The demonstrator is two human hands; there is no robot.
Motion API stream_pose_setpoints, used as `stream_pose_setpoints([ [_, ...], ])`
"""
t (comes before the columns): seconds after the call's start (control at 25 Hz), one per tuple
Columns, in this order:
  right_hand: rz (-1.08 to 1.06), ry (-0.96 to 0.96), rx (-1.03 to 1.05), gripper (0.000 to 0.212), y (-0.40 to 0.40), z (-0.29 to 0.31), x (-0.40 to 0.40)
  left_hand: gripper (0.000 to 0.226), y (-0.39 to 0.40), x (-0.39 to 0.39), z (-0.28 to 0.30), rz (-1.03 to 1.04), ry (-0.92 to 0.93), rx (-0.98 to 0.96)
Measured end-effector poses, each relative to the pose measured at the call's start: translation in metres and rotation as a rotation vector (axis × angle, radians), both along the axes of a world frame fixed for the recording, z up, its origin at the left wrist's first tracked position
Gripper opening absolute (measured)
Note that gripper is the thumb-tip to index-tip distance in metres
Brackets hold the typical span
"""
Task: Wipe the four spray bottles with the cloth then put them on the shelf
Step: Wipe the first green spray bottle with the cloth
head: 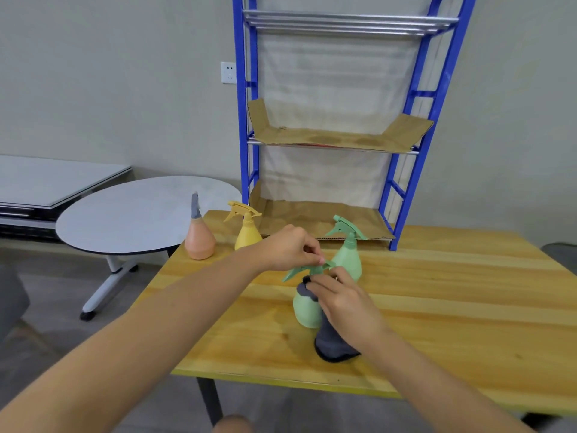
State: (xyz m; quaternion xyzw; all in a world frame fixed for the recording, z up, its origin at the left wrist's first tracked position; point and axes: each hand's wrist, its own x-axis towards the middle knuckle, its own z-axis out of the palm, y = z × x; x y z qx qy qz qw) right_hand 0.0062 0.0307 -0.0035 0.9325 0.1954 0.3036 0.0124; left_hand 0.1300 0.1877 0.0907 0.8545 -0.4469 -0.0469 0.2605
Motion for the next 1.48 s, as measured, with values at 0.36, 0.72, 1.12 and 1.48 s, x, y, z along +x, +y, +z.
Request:
stream_pose_setpoints([
  [0.36,0.044,0.030,-0.056,0.024,0.018,-0.024,0.004,0.017,0.001,0.001,-0.005,-0.006,0.018,-0.062],
  [0.72,-0.017,-0.081,-0.017,0.030,0.028,-0.057,-0.036,0.017,0.004,-0.002,-0.007,-0.005,0.011,-0.080],
  [1.12,-0.168,-0.026,0.116,0.046,0.031,-0.070,-0.038,0.016,0.004,-0.007,-0.007,0.024,0.038,-0.077],
  [1.48,-0.170,-0.141,-0.034,0.031,0.042,-0.031,-0.015,0.016,0.003,-0.005,-0.008,0.020,0.026,-0.106],
])
